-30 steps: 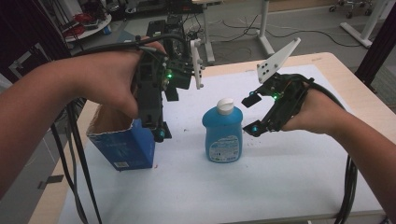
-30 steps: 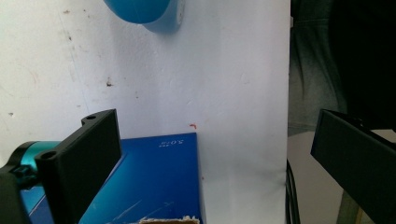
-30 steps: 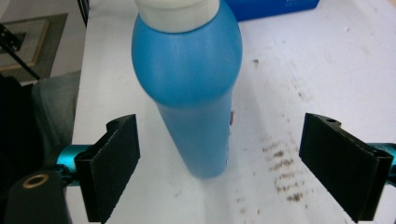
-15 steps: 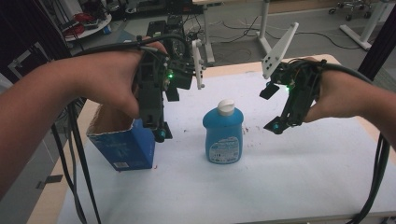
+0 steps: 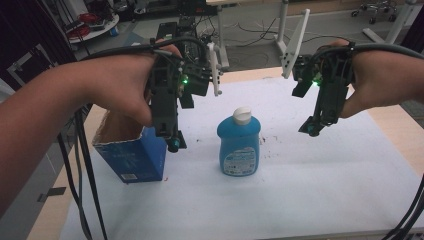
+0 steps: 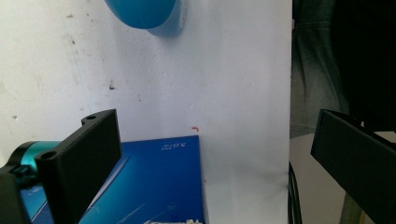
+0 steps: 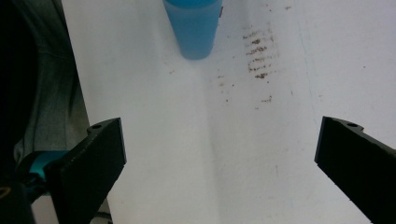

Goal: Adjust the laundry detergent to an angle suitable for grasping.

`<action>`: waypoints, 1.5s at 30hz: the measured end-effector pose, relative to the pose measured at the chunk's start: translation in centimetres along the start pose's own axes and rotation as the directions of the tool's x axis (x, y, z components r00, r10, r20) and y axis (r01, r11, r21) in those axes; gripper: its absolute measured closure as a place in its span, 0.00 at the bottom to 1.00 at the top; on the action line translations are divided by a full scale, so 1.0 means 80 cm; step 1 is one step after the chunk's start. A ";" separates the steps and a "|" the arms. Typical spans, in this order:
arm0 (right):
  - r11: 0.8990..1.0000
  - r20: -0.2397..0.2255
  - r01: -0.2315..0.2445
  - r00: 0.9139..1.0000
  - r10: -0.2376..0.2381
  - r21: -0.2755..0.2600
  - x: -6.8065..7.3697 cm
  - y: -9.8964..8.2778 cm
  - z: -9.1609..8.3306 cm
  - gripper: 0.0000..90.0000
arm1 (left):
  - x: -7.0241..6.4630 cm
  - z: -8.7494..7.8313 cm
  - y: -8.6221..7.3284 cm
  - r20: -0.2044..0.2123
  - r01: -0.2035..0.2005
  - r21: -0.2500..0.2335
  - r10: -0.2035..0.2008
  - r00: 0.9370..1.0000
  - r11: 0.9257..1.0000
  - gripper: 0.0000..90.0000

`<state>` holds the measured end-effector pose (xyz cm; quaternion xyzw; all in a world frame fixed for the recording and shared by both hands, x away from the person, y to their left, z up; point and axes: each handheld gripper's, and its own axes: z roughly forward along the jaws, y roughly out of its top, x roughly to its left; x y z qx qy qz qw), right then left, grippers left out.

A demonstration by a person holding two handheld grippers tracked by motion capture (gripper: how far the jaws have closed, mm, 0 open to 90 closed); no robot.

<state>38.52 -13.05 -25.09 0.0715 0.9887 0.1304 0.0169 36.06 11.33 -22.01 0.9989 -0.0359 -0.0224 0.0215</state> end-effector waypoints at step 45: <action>0.975 -0.058 0.069 0.997 -0.059 0.211 0.010 0.015 -0.078 0.01 | 0.014 0.003 0.008 0.018 0.032 0.028 -0.033 0.999 0.999 0.02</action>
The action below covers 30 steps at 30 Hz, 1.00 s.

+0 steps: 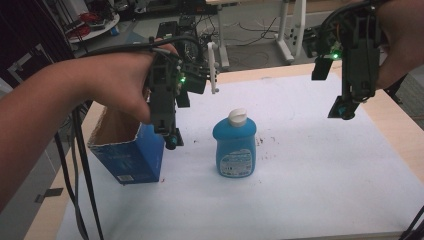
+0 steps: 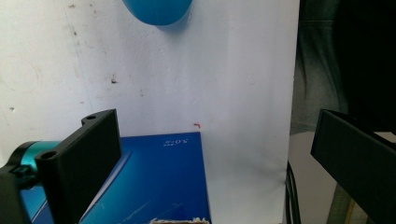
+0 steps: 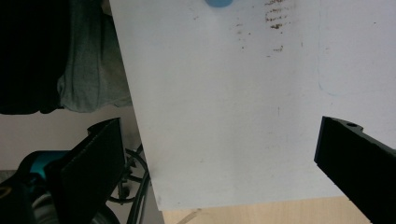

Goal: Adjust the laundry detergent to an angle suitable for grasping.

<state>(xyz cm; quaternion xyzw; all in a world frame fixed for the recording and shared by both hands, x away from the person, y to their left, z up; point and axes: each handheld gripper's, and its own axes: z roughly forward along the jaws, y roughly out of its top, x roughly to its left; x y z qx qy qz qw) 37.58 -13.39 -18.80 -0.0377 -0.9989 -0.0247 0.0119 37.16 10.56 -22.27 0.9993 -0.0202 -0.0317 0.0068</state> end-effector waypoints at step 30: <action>1.000 0.025 0.004 1.000 -0.004 -0.004 0.018 -0.002 -0.051 0.01 | 0.008 0.006 0.001 0.010 0.001 -0.012 -0.001 1.000 1.000 0.02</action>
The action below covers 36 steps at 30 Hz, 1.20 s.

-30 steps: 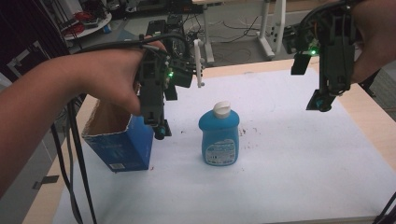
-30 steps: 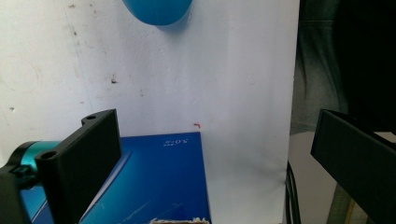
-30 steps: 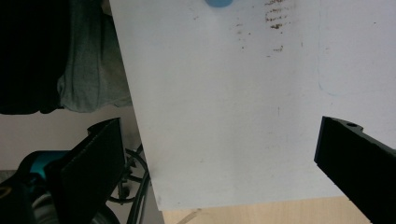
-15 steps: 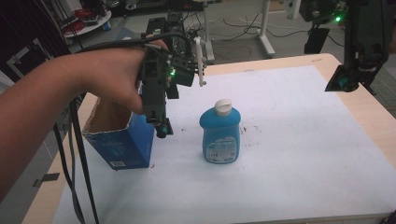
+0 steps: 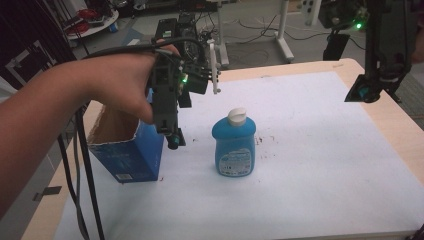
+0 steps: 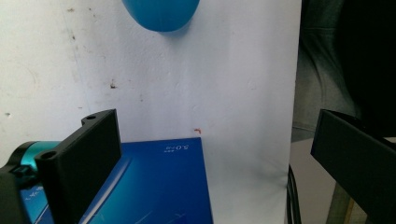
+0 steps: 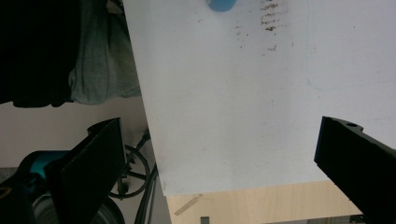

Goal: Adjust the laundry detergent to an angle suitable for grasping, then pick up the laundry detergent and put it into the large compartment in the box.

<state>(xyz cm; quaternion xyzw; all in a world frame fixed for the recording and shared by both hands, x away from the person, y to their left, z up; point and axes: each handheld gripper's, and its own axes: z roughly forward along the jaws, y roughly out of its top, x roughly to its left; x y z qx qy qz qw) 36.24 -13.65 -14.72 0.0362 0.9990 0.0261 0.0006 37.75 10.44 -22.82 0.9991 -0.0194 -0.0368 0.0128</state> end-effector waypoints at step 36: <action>1.000 0.025 0.000 1.000 0.000 0.003 0.009 -0.007 0.001 0.01 | -0.009 -0.009 0.009 -0.027 0.009 -0.003 -0.009 1.000 1.000 0.02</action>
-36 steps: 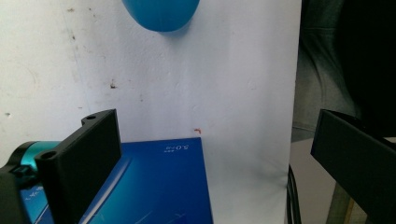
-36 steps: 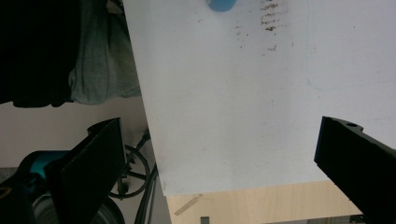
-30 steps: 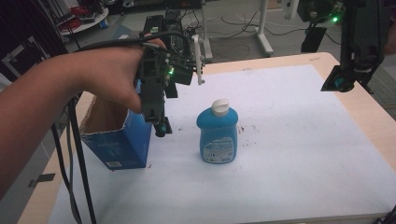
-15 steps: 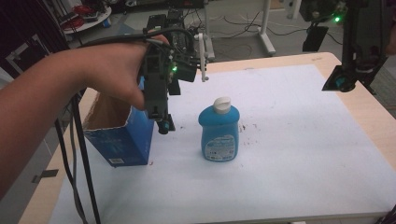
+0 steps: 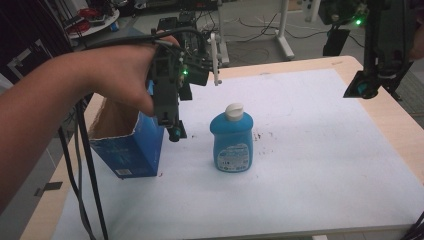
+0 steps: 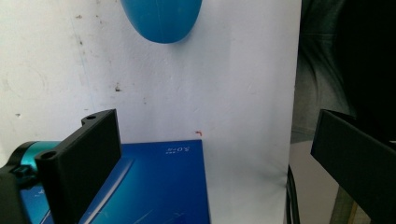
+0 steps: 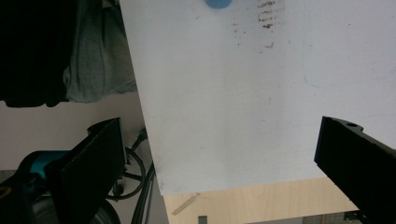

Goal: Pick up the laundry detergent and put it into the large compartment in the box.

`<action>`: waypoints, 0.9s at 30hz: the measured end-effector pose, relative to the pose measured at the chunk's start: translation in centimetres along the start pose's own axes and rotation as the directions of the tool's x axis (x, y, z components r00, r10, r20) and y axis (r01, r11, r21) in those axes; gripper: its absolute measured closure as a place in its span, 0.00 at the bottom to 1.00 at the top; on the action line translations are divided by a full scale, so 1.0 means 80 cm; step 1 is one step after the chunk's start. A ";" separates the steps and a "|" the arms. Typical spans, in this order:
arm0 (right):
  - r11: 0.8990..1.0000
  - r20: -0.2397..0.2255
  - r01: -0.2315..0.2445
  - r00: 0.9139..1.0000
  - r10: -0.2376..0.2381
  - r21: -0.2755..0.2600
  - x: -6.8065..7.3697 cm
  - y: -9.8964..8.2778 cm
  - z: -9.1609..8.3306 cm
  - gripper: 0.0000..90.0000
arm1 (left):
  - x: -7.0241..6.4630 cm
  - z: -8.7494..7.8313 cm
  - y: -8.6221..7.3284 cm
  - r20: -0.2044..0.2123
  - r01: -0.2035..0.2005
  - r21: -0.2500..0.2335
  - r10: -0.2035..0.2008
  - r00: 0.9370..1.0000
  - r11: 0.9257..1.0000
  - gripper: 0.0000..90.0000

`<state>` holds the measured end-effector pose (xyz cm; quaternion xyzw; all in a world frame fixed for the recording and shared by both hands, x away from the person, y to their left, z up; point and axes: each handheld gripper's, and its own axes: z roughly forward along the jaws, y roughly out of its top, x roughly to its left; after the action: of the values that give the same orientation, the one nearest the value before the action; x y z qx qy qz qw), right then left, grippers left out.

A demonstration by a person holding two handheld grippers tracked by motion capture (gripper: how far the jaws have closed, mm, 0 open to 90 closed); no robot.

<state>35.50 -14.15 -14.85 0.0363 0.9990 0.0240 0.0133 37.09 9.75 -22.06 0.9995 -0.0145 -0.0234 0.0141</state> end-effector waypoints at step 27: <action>1.000 0.008 -0.012 1.000 0.012 -0.009 0.002 -0.013 -0.002 0.01 | 0.015 0.009 0.022 -0.004 0.038 -0.088 -0.039 0.999 0.995 0.02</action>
<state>35.25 -15.16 -14.78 0.0424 0.9985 0.0286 0.0172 38.23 7.96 -22.79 0.9981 0.0060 -0.0213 0.0576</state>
